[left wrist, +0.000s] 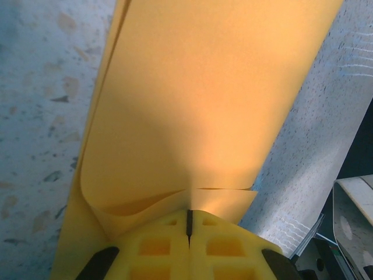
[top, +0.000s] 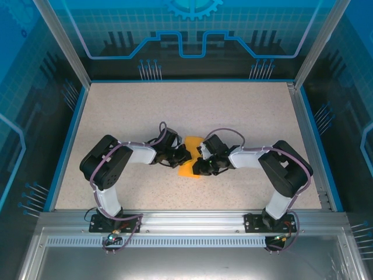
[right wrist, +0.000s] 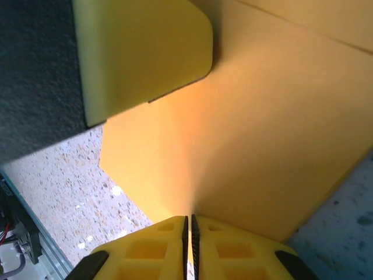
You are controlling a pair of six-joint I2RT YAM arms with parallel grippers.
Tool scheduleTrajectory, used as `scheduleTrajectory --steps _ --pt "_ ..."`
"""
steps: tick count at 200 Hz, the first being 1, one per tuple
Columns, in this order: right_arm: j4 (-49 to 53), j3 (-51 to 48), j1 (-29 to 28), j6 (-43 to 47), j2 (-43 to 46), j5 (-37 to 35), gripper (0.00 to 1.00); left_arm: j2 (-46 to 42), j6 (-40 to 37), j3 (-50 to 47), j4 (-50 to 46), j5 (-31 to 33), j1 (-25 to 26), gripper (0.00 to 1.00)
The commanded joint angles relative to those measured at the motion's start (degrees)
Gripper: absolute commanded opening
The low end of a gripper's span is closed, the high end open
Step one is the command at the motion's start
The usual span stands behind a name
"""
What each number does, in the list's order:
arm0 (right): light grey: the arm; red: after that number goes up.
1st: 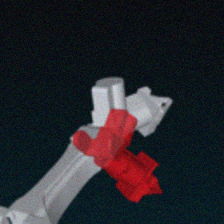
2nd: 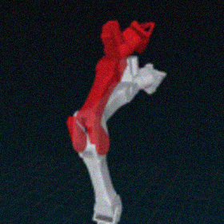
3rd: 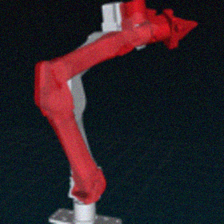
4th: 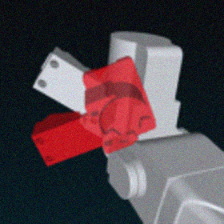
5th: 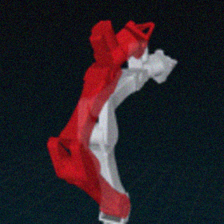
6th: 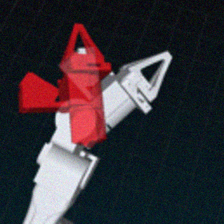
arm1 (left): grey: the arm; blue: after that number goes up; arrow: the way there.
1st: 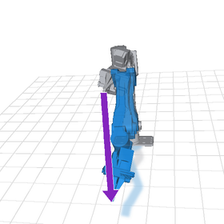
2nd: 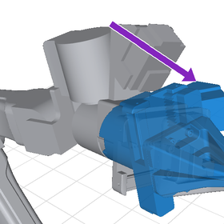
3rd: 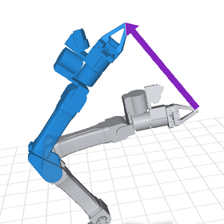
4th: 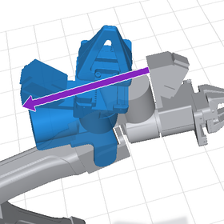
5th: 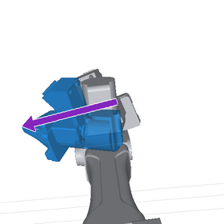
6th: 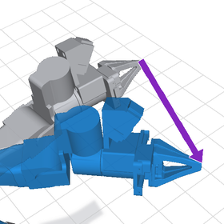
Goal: Fold a paper plane with a square sheet of paper (pick it up from the middle)
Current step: Fold the triangle a second time at the center of the table.
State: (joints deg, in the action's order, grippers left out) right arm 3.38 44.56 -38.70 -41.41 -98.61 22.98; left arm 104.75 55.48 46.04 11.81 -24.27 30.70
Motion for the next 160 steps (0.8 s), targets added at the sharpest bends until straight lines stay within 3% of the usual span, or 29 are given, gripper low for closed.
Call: scheduleTrajectory --steps 1,160 --pt "4.5 -1.8 -0.7 -0.2 2.1 0.7 0.13 2.1 -1.3 0.2 -4.8 1.6 0.1 0.00" --pt "-0.5 -11.1 -0.6 -4.0 5.1 0.7 0.14 2.3 -1.7 0.5 -5.3 1.6 0.0 0.00"
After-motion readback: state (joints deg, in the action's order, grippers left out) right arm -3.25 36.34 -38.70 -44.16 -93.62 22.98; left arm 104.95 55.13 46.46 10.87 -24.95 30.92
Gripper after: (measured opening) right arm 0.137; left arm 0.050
